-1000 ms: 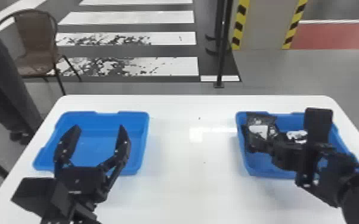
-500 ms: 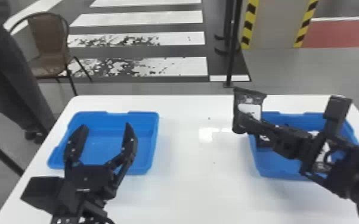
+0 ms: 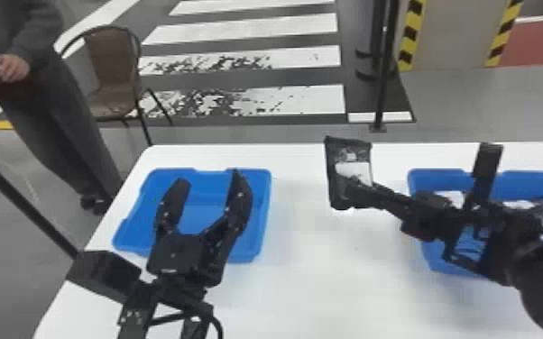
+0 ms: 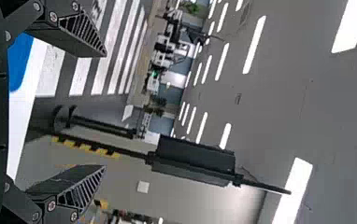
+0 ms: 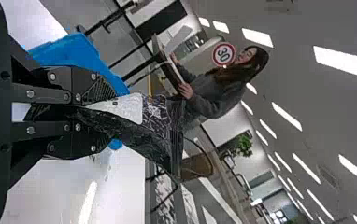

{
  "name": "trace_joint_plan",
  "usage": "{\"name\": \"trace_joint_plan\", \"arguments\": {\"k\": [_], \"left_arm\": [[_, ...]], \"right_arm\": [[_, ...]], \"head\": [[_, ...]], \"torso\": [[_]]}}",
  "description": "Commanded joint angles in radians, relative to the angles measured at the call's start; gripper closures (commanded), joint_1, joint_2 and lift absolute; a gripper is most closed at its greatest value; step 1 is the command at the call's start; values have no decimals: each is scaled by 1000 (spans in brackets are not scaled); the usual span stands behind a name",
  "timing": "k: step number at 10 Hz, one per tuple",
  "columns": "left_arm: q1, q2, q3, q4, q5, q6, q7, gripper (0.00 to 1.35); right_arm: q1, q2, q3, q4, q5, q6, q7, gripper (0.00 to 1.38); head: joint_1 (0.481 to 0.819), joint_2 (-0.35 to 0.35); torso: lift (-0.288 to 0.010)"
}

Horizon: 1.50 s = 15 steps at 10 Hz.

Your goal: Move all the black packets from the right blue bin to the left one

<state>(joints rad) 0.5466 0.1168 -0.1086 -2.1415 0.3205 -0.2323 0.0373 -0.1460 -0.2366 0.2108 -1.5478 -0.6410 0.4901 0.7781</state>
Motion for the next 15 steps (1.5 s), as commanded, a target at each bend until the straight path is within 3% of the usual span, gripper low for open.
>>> {"name": "trace_joint_plan", "arguments": {"k": [1, 4, 6, 11, 12, 13, 15], "left_arm": [[-39, 4, -5, -12, 146, 78, -62, 194], [-71, 12, 5, -71, 246, 384, -128, 202], [-90, 12, 19, -71, 246, 507, -166, 271], [-90, 6, 37, -71, 216, 522, -166, 331], [-98, 6, 35, -71, 196, 581, -162, 599], [-95, 7, 33, -88, 162, 598, -145, 1101], [-90, 10, 27, -113, 106, 593, -129, 1199]], "right_arm": [[-16, -4, 100, 13, -53, 1, 3, 1049], [-41, -7, 182, 0, -85, 6, 3, 1049], [-48, -9, 218, -2, -107, 6, 1, 1049], [-60, -13, 314, 8, -161, 6, -8, 1049], [-60, -13, 314, 10, -167, 3, -8, 1049], [-63, -15, 314, 13, -167, -2, -8, 1049], [-63, -15, 314, 20, -181, -16, -10, 1049]], "head": [[695, 197], [695, 231], [695, 223], [695, 272], [695, 280], [695, 280], [695, 279]], "torso": [[-140], [-140], [-140], [-140], [-140], [-140], [-140]]}}
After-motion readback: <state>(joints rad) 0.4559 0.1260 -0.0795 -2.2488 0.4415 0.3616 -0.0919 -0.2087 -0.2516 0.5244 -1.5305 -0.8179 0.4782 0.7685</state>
